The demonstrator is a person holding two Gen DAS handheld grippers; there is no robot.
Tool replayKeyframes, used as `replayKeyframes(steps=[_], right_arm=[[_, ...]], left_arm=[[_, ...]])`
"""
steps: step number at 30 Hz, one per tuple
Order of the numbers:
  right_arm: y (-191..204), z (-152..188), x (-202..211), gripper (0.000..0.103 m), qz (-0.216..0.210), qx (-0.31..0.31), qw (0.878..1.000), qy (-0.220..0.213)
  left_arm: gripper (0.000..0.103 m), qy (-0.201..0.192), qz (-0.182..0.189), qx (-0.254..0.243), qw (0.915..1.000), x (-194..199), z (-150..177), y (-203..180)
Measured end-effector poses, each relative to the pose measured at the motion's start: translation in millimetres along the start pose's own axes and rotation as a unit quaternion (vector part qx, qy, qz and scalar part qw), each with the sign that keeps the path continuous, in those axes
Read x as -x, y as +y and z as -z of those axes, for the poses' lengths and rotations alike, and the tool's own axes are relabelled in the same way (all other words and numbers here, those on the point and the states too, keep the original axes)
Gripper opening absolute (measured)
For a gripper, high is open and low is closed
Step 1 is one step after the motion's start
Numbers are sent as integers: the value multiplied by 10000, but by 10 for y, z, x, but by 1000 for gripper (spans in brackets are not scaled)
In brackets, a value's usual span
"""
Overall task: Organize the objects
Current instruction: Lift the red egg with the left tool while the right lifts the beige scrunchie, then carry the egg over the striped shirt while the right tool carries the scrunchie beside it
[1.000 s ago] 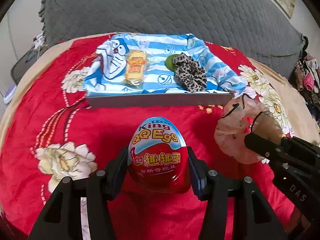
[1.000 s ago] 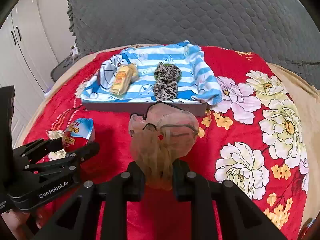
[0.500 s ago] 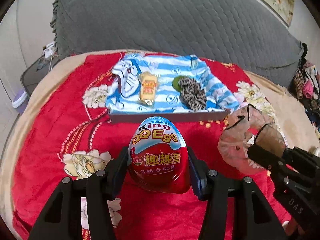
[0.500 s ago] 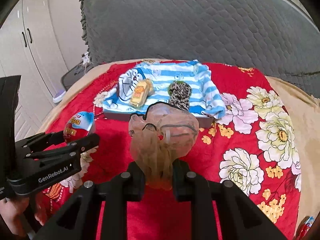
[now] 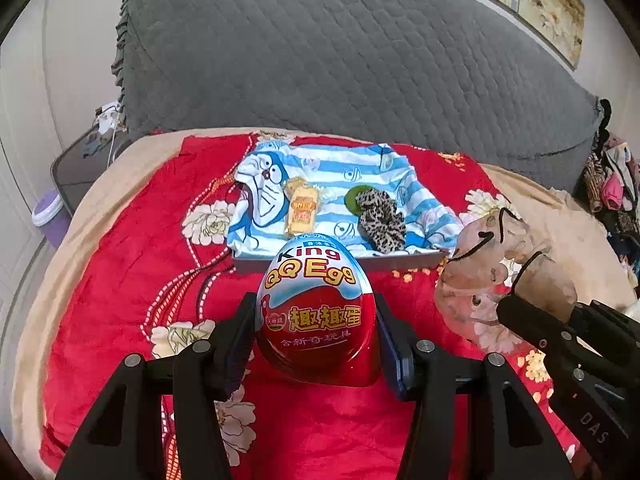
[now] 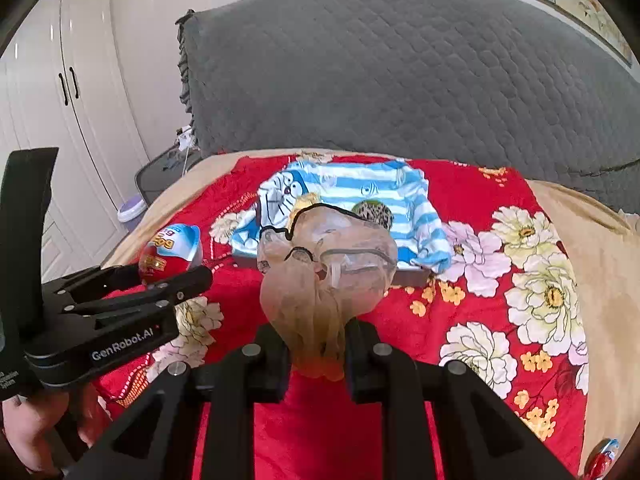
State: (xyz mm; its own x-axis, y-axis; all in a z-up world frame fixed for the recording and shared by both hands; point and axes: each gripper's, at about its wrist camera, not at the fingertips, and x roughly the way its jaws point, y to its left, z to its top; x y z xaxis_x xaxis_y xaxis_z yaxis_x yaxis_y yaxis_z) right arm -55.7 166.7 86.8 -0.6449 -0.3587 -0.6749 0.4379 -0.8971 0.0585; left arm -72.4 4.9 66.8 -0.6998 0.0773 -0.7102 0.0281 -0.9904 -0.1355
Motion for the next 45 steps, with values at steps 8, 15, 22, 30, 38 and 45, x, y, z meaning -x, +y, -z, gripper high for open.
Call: replayKeyframes(steps=[8,15,22,30,38,45], right_arm=[[13,-192,103,21,7,-16,9998,-218],[12,-360,125,21,22,9,9994,-344],[-60,-497,129,21,95,-23,9990,-428],[-165,-638,118,21,166,-34,9986,-510],[-207,-807,66,21,195,-5,9980,-604],[-250,-989,-37,21,162,-13,9976,-677]], left_arm=[[56,-161,44,32,9999,138,-169,1],[56,-215,34,45,9998,119,-298,27],[56,-289,20,13,9996,85,-445,37],[56,-320,32,-54,9995,4,-570,1],[56,-370,89,-182,9991,-98,-756,-93],[56,-453,71,-346,9983,-192,-971,-147]])
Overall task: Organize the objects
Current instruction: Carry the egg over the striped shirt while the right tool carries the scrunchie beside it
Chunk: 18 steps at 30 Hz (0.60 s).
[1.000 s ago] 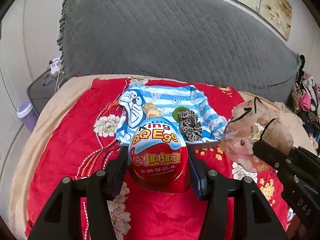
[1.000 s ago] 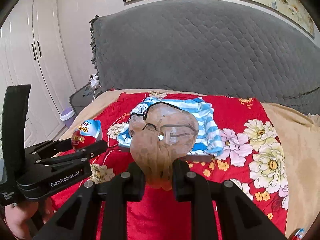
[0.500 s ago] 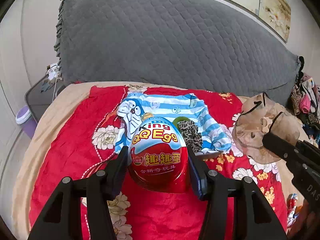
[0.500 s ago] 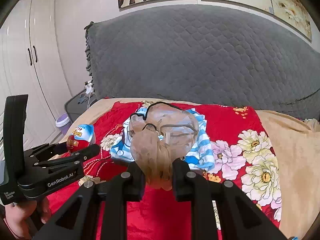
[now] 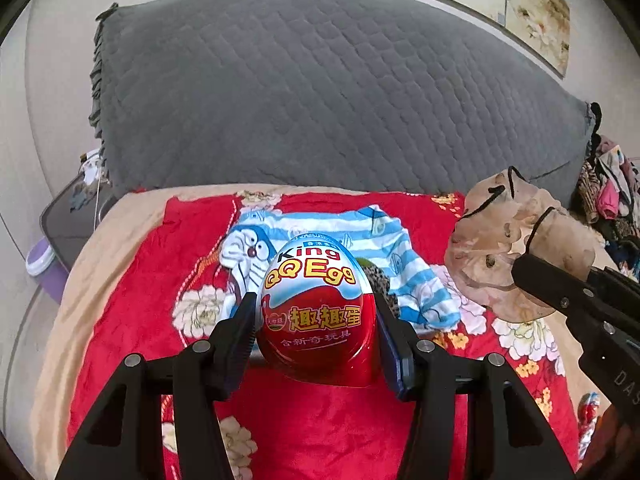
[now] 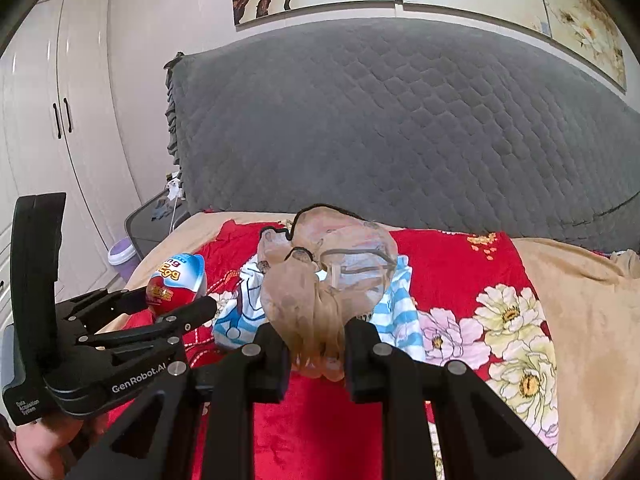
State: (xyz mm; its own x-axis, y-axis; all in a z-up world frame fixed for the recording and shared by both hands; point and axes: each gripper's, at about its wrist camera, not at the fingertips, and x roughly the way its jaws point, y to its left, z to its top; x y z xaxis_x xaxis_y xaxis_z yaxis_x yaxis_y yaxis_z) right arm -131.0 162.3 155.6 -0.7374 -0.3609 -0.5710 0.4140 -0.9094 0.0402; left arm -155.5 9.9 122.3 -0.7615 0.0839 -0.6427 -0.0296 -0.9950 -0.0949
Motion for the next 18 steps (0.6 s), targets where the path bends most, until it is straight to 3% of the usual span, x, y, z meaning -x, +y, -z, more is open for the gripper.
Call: replayKeyframes(steps=[18], right_arm=[[-19,-316,-560,21,-92,17,9999,-54]], left_arm=[[56,33,-2,-113,9999,-589,-353,106]])
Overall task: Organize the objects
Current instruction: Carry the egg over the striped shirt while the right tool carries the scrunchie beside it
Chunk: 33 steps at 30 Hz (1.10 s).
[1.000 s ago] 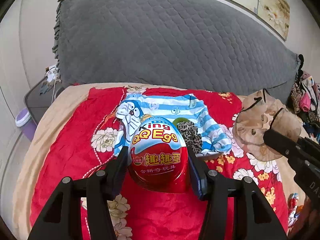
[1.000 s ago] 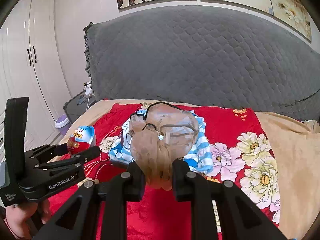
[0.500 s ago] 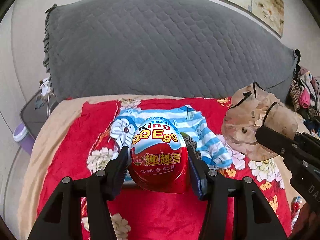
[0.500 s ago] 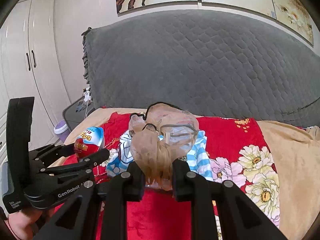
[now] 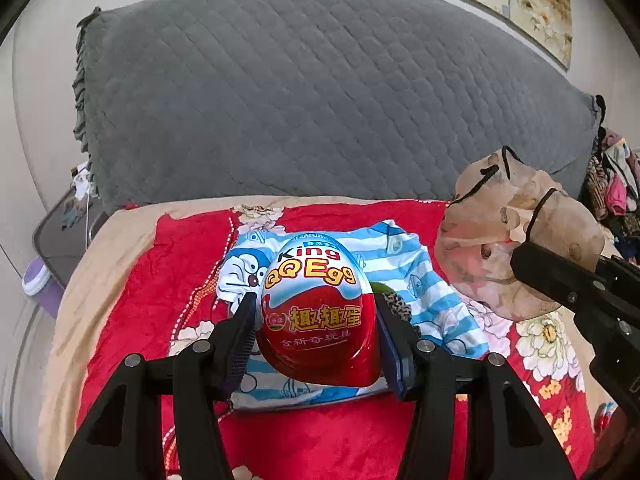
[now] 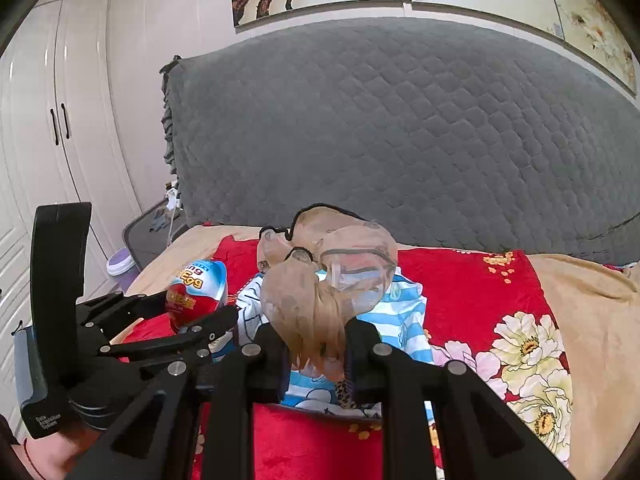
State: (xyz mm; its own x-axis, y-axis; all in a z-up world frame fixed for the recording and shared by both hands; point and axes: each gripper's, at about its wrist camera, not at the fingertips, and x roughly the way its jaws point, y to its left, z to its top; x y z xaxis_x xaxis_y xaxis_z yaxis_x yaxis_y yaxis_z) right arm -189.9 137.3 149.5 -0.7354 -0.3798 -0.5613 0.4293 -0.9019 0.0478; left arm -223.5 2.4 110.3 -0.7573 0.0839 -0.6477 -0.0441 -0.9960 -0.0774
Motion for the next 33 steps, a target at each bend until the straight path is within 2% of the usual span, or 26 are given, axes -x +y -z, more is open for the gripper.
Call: replayKeyframes(steps=[17,33], right_arm=[[-109,199,-756,21,-11,-89,9994,331],[-100,456,-1226,21,-88,-98,9976,681]], left_arm=[[56,349,-78,54,9993,-819,200,220],[56,567,-126,109,9983,-1211,413,380]])
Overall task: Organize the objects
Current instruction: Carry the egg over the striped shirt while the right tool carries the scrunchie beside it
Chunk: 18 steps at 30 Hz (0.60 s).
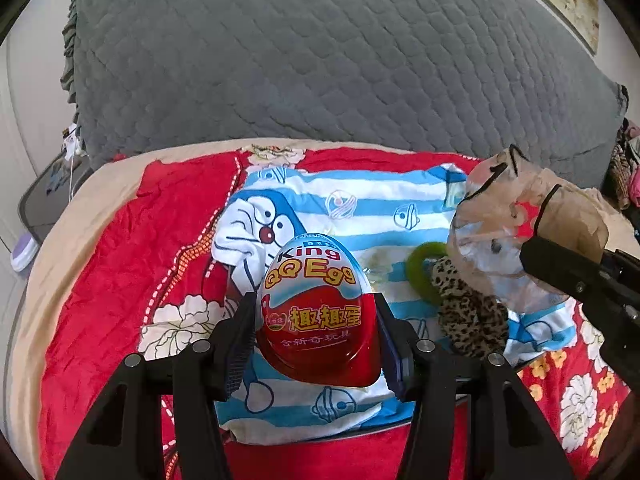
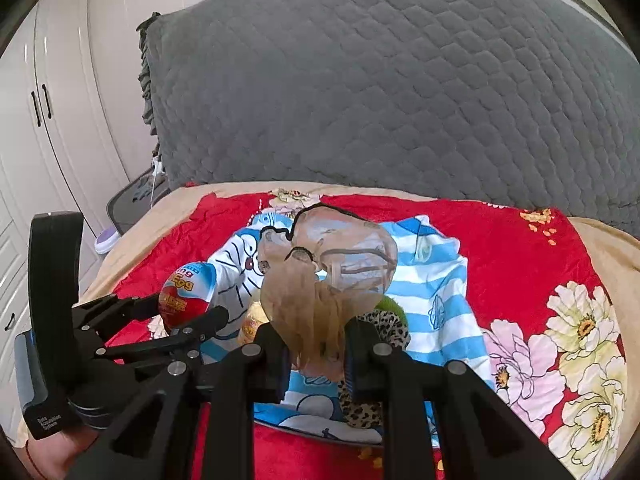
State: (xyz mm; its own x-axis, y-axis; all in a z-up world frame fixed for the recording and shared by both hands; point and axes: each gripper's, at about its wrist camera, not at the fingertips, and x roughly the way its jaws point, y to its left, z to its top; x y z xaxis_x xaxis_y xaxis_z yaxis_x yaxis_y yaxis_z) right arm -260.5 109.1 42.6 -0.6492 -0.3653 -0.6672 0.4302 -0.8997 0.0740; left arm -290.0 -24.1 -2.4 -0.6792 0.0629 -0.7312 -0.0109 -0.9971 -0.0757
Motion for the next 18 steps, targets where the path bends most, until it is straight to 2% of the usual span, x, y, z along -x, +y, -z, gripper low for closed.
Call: replayKeyframes(steps=[18], right_arm=[[8,277,-564,21,0,-46,9990,448]], left_arm=[[57,255,-22,-68,9996,-504,238,72]])
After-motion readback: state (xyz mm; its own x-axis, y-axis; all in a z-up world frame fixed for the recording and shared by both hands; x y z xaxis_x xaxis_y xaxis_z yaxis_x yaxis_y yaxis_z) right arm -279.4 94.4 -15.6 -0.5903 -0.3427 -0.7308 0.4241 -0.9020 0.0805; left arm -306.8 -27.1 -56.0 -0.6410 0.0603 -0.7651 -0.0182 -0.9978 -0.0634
